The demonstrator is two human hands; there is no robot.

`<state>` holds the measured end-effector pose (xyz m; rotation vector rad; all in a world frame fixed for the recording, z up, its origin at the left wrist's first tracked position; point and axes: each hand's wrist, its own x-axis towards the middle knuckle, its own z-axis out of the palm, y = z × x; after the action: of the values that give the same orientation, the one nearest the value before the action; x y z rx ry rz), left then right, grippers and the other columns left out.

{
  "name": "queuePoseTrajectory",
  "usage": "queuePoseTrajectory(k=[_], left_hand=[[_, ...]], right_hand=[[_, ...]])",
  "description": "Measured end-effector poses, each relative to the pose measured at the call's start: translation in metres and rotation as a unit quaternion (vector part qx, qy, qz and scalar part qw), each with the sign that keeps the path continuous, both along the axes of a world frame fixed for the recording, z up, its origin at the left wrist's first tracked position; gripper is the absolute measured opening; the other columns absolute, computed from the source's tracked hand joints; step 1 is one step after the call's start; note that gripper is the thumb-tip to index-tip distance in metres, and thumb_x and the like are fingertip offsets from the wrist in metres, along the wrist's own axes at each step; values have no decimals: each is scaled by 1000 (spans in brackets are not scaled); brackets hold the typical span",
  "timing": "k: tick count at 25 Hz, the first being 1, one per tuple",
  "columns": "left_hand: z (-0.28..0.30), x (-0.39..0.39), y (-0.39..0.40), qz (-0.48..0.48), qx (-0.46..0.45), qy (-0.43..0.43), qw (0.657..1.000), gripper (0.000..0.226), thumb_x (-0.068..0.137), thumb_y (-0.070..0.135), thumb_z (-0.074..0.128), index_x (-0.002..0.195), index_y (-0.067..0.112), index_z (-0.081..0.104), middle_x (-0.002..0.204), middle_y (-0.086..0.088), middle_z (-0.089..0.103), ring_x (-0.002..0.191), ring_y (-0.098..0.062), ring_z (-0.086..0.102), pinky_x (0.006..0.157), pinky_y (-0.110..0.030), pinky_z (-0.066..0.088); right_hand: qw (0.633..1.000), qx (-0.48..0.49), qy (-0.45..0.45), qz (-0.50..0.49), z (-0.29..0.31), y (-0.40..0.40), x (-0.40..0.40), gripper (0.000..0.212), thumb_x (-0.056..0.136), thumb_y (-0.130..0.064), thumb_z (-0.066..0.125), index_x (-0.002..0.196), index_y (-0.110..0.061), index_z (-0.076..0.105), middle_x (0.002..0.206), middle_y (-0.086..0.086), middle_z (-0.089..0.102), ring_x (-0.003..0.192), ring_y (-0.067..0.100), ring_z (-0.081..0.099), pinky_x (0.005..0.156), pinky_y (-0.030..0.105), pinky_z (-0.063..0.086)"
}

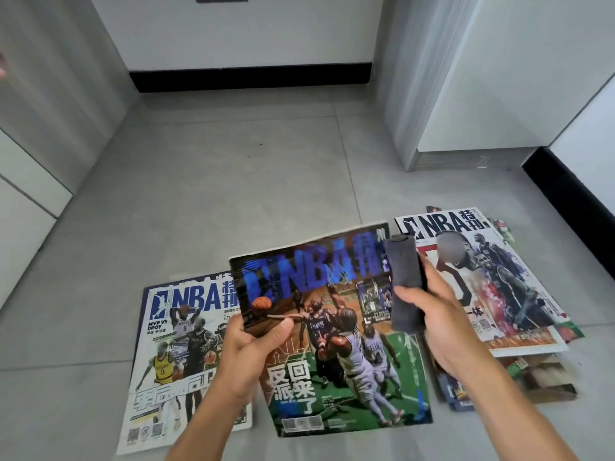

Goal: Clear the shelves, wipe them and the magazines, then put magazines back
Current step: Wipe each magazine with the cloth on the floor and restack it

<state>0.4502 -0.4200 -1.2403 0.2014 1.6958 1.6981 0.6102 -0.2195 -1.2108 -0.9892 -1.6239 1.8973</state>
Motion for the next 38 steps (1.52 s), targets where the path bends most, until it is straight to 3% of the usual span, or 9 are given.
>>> queuePoseTrajectory(k=[7, 11, 17, 23, 30, 32, 34, 36, 38], left_hand=[[23, -45, -15, -225, -13, -34, 974, 59, 50, 30, 94, 101, 7, 76, 101, -20, 74, 92, -34, 71, 76, -30, 59], [52, -45, 9, -375, -85, 75, 920, 32, 71, 10, 86, 102, 13, 76, 100, -7, 76, 94, -21, 73, 81, -30, 58], [41, -1, 27, -151, -32, 214, 965, 41, 78, 1, 77, 51, 30, 67, 51, 12, 57, 44, -8, 47, 49, -17, 35], [59, -46, 0, -66, -23, 237, 969, 15, 67, 20, 77, 73, 34, 79, 76, 4, 77, 69, -10, 72, 62, -23, 57], [46, -22, 12, -93, -12, 235, 967, 10, 67, 17, 78, 73, 25, 80, 76, 0, 77, 67, -12, 71, 62, -28, 58], [47, -36, 4, -59, -3, 211, 976, 17, 68, 12, 77, 70, 29, 80, 71, 3, 76, 63, -7, 69, 58, -23, 56], [44, -51, -6, -17, 5, 193, 981, 21, 68, 9, 76, 69, 30, 80, 70, 5, 75, 62, -7, 69, 57, -22, 57], [34, -54, -11, 35, 36, 130, 990, 13, 61, 19, 80, 72, 27, 80, 73, 3, 76, 65, -13, 71, 59, -29, 60], [23, -47, -10, 67, 63, 43, 995, 32, 47, 34, 90, 75, 22, 79, 77, -1, 76, 68, -17, 73, 57, -31, 60]], right_hand=[[968, 190, -75, 145, 27, 8, 13, 62, 86, 7, 67, 124, -42, 60, 111, -20, 70, 101, -1, 65, 81, 16, 51], [924, 275, -106, 244, 38, 0, 1, 69, 87, 5, 65, 127, -50, 55, 107, -24, 69, 90, 4, 66, 72, 21, 53], [852, 444, -82, 265, 38, -15, -32, 67, 86, -7, 61, 144, -37, 45, 121, -28, 55, 100, -11, 54, 79, 7, 42], [858, 423, -161, 242, 19, 28, 34, 106, 87, 3, 68, 129, -82, 19, 127, -36, 43, 107, -18, 51, 76, 5, 49], [827, 497, -69, 254, 23, -1, -9, 71, 88, -10, 56, 146, -43, 34, 125, -23, 54, 105, -5, 54, 81, 12, 50], [836, 477, -104, 250, 12, 19, 9, 82, 90, -4, 60, 143, -59, 31, 124, -27, 56, 101, -6, 58, 74, 14, 54], [911, 331, -121, 212, 0, 37, 33, 83, 86, -1, 70, 133, -64, 43, 117, -30, 65, 100, -2, 64, 78, 20, 56], [992, 48, 4, 121, -14, 36, 41, 65, 67, -19, 89, 121, -43, 63, 110, -15, 73, 107, 10, 68, 83, 24, 56], [993, -91, 59, 37, -29, 27, 35, 78, 47, -35, 97, 118, -30, 65, 109, -4, 75, 103, 12, 70, 77, 25, 57]])
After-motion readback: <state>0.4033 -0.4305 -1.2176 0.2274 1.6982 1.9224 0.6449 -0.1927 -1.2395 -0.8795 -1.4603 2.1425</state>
